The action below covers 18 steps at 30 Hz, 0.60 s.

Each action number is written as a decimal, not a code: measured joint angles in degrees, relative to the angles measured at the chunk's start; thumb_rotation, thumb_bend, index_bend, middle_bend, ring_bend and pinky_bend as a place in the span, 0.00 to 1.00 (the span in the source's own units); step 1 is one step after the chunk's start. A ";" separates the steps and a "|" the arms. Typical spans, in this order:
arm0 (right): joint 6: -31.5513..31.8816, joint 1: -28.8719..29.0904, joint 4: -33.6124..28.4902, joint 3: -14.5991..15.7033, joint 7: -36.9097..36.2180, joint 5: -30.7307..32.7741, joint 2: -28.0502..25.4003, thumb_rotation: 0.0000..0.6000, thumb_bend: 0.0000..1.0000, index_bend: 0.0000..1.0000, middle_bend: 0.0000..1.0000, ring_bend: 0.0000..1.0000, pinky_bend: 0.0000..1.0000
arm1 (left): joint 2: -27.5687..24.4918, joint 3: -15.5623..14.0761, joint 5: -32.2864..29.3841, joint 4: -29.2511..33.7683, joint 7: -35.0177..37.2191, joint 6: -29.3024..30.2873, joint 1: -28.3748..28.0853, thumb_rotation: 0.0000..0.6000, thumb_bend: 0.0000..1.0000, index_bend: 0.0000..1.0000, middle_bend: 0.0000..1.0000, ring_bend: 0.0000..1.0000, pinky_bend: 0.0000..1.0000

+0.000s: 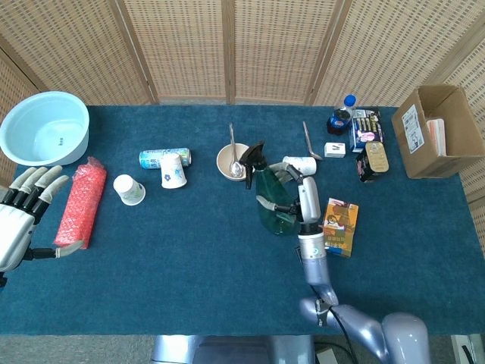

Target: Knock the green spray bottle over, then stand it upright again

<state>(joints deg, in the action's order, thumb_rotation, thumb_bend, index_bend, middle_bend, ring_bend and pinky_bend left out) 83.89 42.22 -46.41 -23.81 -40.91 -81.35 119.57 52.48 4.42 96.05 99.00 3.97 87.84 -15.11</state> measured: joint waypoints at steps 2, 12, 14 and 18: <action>0.13 0.33 1.48 -0.02 -0.25 0.10 0.74 1.00 0.22 0.68 0.53 0.51 0.59 | -0.20 -0.01 0.03 0.13 -0.02 -0.07 0.04 0.52 0.17 0.04 0.00 0.00 0.09; -1.67 1.59 6.13 1.08 -0.83 0.51 1.98 1.00 0.21 0.67 0.52 0.49 0.57 | -0.43 0.03 0.37 0.55 -0.33 -0.66 -0.15 0.52 0.17 0.04 0.00 0.00 0.09; -1.81 1.16 6.04 1.47 -0.73 0.60 1.91 1.00 0.21 0.67 0.51 0.49 0.57 | -0.32 0.05 0.55 0.63 -0.43 -0.90 -0.36 0.52 0.17 0.04 0.00 0.00 0.09; -1.75 0.64 5.85 1.76 -0.58 0.89 1.73 1.00 0.21 0.67 0.51 0.49 0.56 | -0.22 0.01 0.78 0.87 -0.88 -1.35 -0.56 0.53 0.17 0.04 0.00 0.00 0.09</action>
<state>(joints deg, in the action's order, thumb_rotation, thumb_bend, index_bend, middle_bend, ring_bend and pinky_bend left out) 82.13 42.87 -40.56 -22.05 -41.49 -80.46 121.30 52.26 4.43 96.84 99.87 3.09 86.49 -15.66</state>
